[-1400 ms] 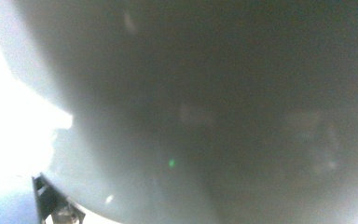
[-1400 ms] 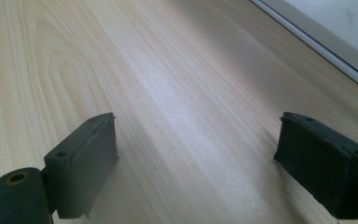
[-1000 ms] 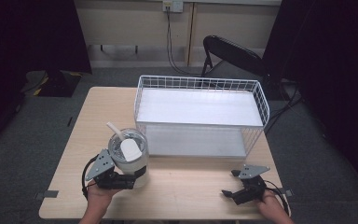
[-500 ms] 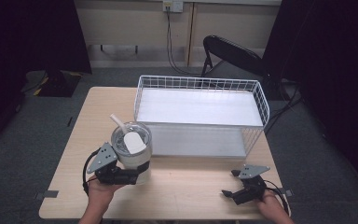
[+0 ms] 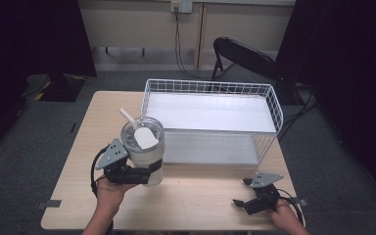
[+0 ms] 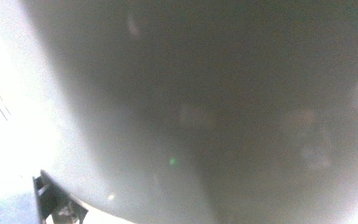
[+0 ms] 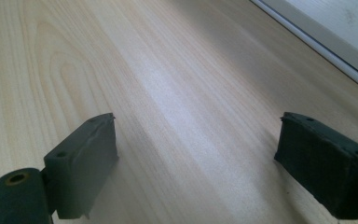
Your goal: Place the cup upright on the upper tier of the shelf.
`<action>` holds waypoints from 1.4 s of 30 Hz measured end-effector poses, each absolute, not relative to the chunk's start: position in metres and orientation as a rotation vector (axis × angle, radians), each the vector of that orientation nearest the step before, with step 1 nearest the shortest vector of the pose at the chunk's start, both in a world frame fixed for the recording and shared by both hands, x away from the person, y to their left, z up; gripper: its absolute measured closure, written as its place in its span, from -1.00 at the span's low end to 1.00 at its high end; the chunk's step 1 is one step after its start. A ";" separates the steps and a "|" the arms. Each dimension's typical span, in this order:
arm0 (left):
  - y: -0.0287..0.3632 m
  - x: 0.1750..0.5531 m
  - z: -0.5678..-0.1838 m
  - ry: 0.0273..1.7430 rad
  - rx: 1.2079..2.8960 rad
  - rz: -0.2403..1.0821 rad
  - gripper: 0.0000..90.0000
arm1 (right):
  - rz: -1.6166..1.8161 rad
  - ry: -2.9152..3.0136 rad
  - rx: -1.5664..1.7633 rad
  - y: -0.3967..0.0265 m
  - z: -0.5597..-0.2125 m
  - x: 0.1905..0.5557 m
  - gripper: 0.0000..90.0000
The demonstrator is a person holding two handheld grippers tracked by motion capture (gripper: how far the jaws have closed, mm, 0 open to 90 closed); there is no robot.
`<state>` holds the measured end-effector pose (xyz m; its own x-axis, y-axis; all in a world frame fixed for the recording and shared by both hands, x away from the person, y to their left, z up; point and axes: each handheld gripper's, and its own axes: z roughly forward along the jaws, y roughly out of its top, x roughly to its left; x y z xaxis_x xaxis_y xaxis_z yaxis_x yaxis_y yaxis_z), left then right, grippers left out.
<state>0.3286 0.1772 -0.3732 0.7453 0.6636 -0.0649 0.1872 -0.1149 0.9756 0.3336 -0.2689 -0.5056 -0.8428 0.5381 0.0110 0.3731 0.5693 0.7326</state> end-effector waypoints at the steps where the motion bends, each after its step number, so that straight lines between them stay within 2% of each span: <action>1: 0.177 0.330 -0.371 0.682 1.675 0.464 -0.78 | 1.134 2.589 0.762 -0.269 -0.506 0.334 -0.75; 31: 0.171 0.353 -0.324 0.707 1.649 0.483 -0.78 | 1.133 2.595 0.757 -0.269 -0.506 0.335 -0.76; 42: 0.163 0.363 -0.296 0.710 1.638 0.442 -0.78 | 1.133 2.595 0.755 -0.269 -0.506 0.335 -0.76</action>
<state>0.3628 0.1626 -0.2961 0.7383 0.6668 -0.1013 0.2031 -0.0766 0.9762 0.3347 -0.2687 -0.5056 -0.8465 0.5323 0.0115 0.3702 0.5729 0.7313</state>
